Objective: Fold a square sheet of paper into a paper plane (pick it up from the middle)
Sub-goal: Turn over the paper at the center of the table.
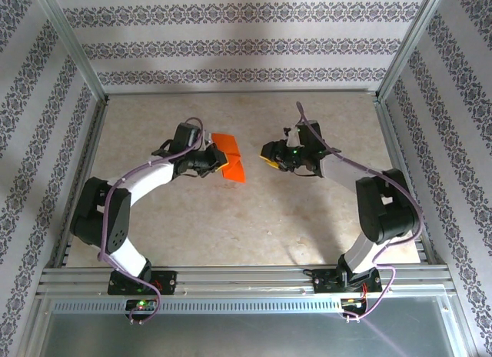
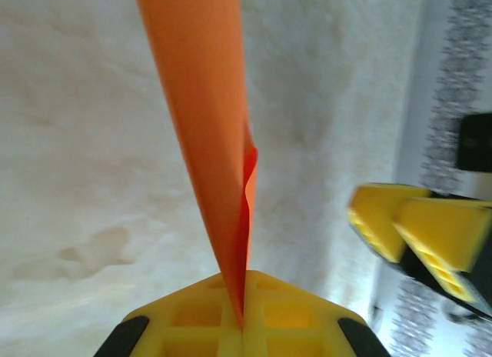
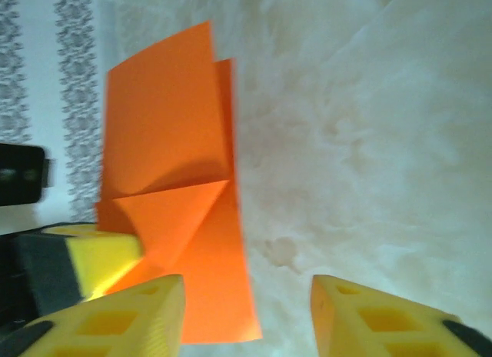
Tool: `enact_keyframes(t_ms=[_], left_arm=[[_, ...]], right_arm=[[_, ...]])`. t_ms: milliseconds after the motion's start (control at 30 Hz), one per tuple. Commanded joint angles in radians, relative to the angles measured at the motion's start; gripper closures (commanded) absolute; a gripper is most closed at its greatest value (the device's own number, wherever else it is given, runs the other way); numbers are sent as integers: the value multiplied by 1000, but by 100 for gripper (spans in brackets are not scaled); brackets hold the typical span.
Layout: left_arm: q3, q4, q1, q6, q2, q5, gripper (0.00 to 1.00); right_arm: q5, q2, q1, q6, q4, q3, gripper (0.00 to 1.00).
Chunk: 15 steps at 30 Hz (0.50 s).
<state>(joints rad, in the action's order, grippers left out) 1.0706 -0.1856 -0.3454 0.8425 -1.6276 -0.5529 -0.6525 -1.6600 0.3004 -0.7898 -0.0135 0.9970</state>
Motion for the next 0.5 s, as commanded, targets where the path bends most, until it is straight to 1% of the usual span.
enact_keyframes(t_ms=[0,67,133,267,367,467], left_arm=[[144,-401,-20,-213,23,236,96],[251,-546,-62,-278,-5,382,96],[342,-665,-103,-324,-46,522,96],[489,-854,-185,-375,-151,828,95],[570,-942,-240,-381,-244,982,95],[631,-995,-285,-367,-338,1065,95]], right_arm=[[231,79,-3,194,-237,53,45],[341,119,-2,227,-289,55,37],[429,154,-3,241,-320,49,34],[555,201,-3,244,-363,30,32],[609,231,-4,228,-363,3,29],[657,258,-6,212,-358,-25,24]])
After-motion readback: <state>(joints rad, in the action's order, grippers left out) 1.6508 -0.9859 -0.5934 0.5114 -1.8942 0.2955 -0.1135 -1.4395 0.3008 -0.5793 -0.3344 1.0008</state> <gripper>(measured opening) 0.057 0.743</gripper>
